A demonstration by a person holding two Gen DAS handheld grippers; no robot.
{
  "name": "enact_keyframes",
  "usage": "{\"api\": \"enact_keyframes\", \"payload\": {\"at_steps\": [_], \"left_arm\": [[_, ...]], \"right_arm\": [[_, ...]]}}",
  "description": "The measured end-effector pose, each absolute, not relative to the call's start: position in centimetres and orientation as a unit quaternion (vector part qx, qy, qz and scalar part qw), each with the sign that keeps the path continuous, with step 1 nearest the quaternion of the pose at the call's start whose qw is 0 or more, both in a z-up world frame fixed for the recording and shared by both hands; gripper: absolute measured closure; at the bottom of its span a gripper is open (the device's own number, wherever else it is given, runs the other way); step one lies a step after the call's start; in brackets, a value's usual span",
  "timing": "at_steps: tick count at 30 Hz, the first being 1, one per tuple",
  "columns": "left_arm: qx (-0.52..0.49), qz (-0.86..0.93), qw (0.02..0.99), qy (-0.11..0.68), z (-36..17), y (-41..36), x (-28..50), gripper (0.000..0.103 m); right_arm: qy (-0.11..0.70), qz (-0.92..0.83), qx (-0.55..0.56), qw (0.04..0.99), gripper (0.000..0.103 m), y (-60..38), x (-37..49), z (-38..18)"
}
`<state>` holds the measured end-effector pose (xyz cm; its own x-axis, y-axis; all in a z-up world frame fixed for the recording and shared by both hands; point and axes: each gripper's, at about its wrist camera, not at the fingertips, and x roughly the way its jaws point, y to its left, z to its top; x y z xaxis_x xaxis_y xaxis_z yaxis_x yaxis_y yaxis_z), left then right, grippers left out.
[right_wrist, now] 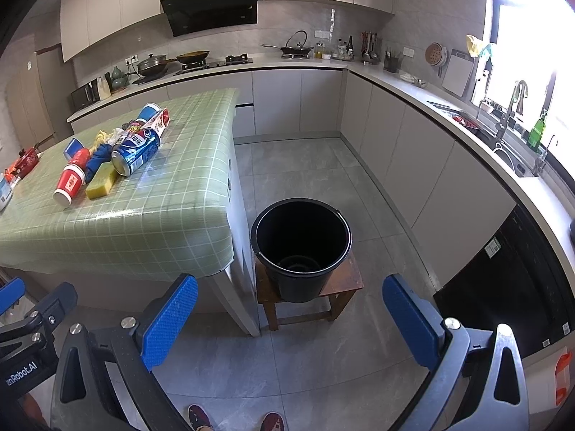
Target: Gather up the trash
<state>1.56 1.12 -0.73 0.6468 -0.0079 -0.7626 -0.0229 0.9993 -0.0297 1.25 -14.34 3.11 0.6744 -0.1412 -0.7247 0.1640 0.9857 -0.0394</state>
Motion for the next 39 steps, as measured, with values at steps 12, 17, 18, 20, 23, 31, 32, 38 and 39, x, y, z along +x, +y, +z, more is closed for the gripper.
{"api": "enact_keyframes", "payload": {"at_steps": [12, 17, 18, 20, 23, 31, 32, 38, 39], "left_arm": [[-0.020, 0.002, 0.905, 0.424, -0.80, 1.03, 1.91, 0.000], [-0.020, 0.002, 0.904, 0.427, -0.92, 1.08, 2.06, 0.000], [-0.019, 0.002, 0.904, 0.426, -0.92, 1.06, 2.07, 0.000], [-0.020, 0.002, 0.904, 0.427, -0.94, 1.07, 2.06, 0.000], [-0.021, 0.002, 0.904, 0.428, -1.06, 1.19, 2.14, 0.000], [-0.020, 0.001, 0.903, 0.428, -1.12, 1.24, 2.18, 0.000], [-0.020, 0.001, 0.903, 0.428, -1.10, 1.22, 2.20, 0.000], [-0.020, 0.001, 0.903, 0.428, -1.10, 1.21, 2.20, 0.000], [-0.020, 0.002, 0.903, 0.428, -1.12, 1.21, 2.21, 0.000]], "right_arm": [[0.396, -0.085, 0.013, 0.914, 0.000, -14.44, 1.36, 3.06], [0.396, -0.085, 0.015, 0.914, 0.000, -14.49, 1.36, 3.05], [0.396, -0.085, 0.014, 0.914, 0.000, -14.45, 1.35, 3.04], [0.396, -0.085, 0.013, 0.914, 0.000, -14.42, 1.41, 3.05], [0.396, -0.085, 0.014, 0.914, 0.000, -14.43, 1.40, 3.02], [0.396, -0.084, 0.014, 0.914, 0.000, -14.44, 1.47, 3.04], [0.396, -0.084, 0.014, 0.914, 0.000, -14.45, 1.45, 3.05], [0.396, -0.086, 0.014, 0.914, 0.000, -14.24, 1.93, 2.87], [0.396, -0.086, 0.015, 0.914, 0.000, -14.23, 1.97, 2.85]]}}
